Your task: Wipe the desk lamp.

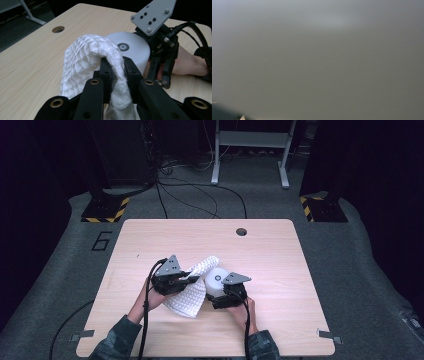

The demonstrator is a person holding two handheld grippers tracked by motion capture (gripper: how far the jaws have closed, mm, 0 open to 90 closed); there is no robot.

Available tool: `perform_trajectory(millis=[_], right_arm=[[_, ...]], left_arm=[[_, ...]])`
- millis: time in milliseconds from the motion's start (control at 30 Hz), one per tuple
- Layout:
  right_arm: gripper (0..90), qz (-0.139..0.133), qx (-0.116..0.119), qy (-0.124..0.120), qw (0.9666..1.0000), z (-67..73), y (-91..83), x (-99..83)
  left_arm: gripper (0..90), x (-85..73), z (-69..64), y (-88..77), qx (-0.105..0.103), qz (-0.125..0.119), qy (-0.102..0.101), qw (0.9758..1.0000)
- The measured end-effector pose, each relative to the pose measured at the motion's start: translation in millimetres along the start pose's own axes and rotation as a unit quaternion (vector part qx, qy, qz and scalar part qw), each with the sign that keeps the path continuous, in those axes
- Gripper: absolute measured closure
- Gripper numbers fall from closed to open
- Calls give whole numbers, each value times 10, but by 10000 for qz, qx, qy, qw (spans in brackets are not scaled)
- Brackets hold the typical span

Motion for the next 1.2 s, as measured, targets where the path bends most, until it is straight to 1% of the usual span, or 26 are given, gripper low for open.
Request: perform_trajectory(millis=[67, 100, 133, 167, 367, 467, 533, 567, 600, 633, 667, 700, 733, 800, 867, 900, 967, 1000, 1033, 1067, 1100, 1200], right_arm=[[59, 1, 3, -6, 10000, -1, 0, -1], [59, 1, 4, -8, 10000, -1, 0, -1], [59, 2, 4, -12, 10000, -1, 0, -1], [59, -1, -2, -7, 10000, -1, 1, -1], [59, -14, -4, 1, 10000, 1, 4, 0], [60, -9, -7, -8, 10000, -1, 3, -2], [60, -21, -10, -11, 10000, -2, 5, -2], [60, -17, -17, -3, 10000, -2, 4, -3], [60, -34, -17, -22, 10000, -5, 6, -2], [60, -23, -9, -28, 10000, -5, 5, -4], [60, -36, -16, -29, 10000, -6, 7, -3], [60, -31, -29, 15, 10000, -1, 5, -6], [60, 8, -25, 7, 10000, -2, 0, -10], [60, 3, -23, 7, 10000, -1, 1, -11], [60, -10, -43, 21, 10000, -1, 4, -10], [60, -11, -44, 13, 10000, -2, 5, -10], [60, -11, -45, 9, 10000, -1, 5, -11], [61, -16, -41, 5, 10000, -1, 6, -10], [61, -27, -42, 2, 10000, -1, 7, -9], [61, -43, -52, 0, 10000, -2, 9, -8], [61, -35, -47, -6, 10000, -1, 8, -9], [61, -57, -57, -9, 10000, -2, 11, -7]], left_arm=[[797, 14, -19, 52, -88, -9, -39, 10000], [797, 19, -33, 79, -169, -8, -52, 9998], [797, 23, -42, 109, -177, -1, -50, 9998], [797, 28, -55, 141, -230, -18, -58, 9997], [799, 32, -108, 291, -383, 74, -93, 9992], [801, 28, -108, 348, -352, 75, -168, 9992], [804, 27, -104, 371, -403, 87, -236, 9989], [805, 29, -96, 381, -374, 98, -241, 9990], [806, 32, -96, 393, -403, 97, -267, 9988], [807, 34, -90, 398, -429, 138, -238, 9987], [809, 39, -94, 418, -391, 100, -284, 9988], [810, 42, -99, 436, -417, 88, -313, 9986], [811, 46, -100, 446, -422, 106, -318, 9985], [812, 53, -96, 471, -450, 134, -301, 9984], [813, 63, -103, 503, -468, 97, -378, 9981], [814, 64, -103, 508, -495, 138, -392, 9979], [815, 70, -96, 533, -460, 97, -381, 9982], [816, 70, -94, 537, -517, 111, -397, 9978], [816, 72, -88, 548, -469, 107, -412, 9980], [818, 74, -92, 556, -514, 108, -444, 9976], [818, 78, -91, 568, -506, 96, -456, 9976], [819, 90, -91, 598, -447, 132, -399, 9981]])
Point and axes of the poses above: each handheld gripper's, and its own axes: y roughly forward along the jaws, x roughly out of its top, z roughly to its left, the point moved 8 cm from there along y, roughly forward along the jaws, and after that the axes turned 8 degrees about -z, right-handed, at the moved point
